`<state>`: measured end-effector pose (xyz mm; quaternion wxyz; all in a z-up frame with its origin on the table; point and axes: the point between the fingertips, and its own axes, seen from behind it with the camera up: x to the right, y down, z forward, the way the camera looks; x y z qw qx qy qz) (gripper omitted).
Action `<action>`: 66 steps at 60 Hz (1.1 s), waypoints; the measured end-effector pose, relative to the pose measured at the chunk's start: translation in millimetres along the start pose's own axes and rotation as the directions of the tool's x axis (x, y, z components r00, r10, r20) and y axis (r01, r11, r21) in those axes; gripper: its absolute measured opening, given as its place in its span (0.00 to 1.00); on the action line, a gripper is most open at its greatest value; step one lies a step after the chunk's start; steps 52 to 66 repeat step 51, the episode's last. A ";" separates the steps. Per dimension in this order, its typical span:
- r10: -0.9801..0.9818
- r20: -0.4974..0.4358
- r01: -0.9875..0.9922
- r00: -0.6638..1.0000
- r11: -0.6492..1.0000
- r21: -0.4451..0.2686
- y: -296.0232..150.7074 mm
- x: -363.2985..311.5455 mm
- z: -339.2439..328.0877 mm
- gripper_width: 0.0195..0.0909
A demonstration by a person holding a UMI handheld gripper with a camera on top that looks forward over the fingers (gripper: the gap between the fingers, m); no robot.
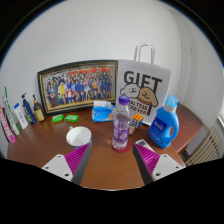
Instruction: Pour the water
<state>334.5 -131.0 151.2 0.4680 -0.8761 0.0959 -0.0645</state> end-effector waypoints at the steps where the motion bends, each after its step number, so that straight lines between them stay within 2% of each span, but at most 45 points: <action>1: 0.000 -0.001 0.000 1.000 1.000 -0.007 1.1 -3.1 -8.9 0.93; 15: -0.045 -0.005 0.044 0.999 0.999 -0.030 -0.1 -56.3 -126.5 0.93; 28: -0.075 0.004 0.075 0.997 0.997 -0.010 -4.0 -90.4 -189.9 0.93; 45: -0.098 -0.039 0.098 0.994 0.995 -0.007 0.5 -91.6 -210.0 0.93; 66: -0.102 -0.041 0.102 0.994 0.995 -0.018 3.1 -91.6 -209.1 0.93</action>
